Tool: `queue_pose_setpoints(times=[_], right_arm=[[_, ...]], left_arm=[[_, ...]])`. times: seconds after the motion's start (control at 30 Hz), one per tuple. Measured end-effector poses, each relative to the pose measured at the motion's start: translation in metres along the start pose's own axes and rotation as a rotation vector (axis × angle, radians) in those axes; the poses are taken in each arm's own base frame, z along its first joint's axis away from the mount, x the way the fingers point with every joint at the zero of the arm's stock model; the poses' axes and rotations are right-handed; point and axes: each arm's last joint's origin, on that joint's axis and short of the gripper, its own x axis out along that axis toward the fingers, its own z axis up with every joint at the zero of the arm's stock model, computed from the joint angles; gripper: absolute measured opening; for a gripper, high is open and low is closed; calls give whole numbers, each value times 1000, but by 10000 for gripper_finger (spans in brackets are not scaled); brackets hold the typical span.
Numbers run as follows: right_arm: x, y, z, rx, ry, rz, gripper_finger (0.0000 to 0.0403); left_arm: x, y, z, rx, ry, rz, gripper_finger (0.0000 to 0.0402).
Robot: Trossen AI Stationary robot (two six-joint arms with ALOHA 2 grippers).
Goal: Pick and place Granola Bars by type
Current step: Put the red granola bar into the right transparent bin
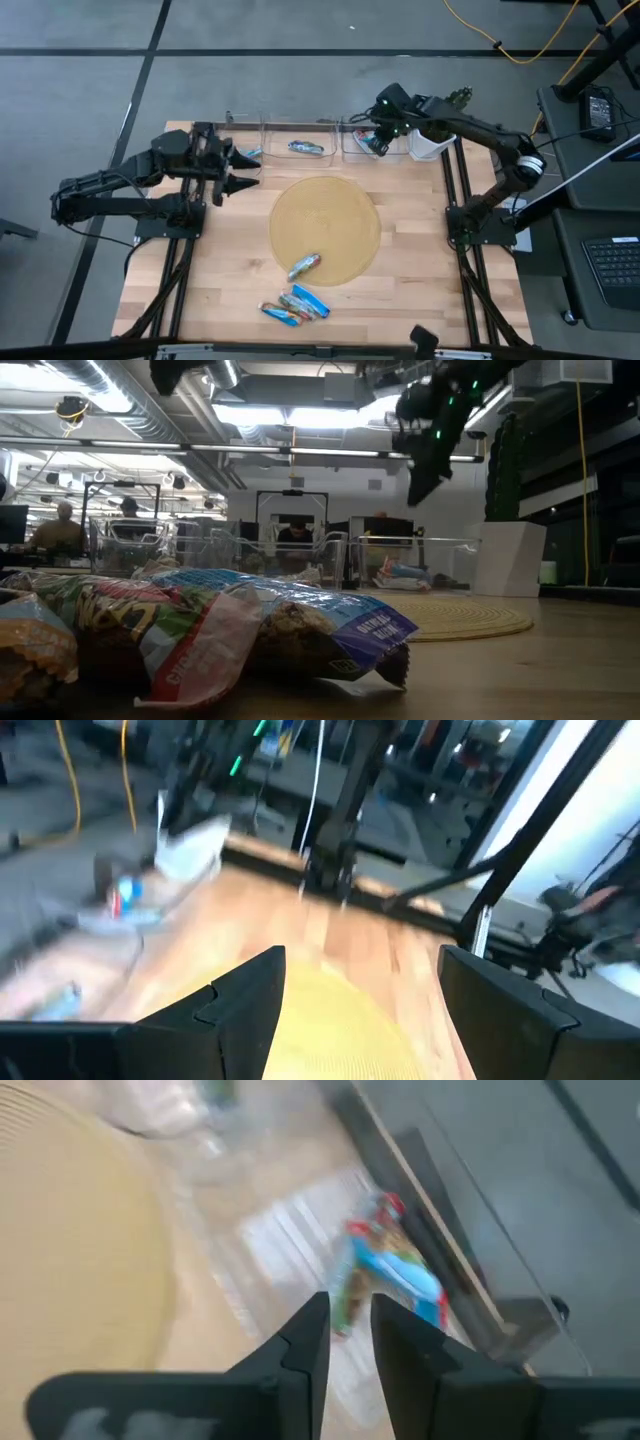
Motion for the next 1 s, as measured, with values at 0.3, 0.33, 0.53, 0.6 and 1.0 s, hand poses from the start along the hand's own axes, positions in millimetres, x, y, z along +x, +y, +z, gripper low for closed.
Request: queue_pose_setpoints(times=[0.3, 0.33, 0.53, 0.6, 1.0], right_arm=[[-71, 63, -4, -278, -201, 35, 80], [-78, 68, -6, -307, -221, 31, 80], [-106, 90, -15, -388, -308, 79, 80], [-111, 96, -17, -415, -323, 93, 80], [-117, 107, -21, -570, -347, 103, 80]], left_arm=[[37, -16, -22, -87, 183, -105, 253], [41, -21, -26, -94, 205, -111, 253], [63, -48, -52, -131, 361, -135, 253], [70, -56, -62, -144, 414, -134, 253], [111, -79, -125, -141, 716, -82, 253]])
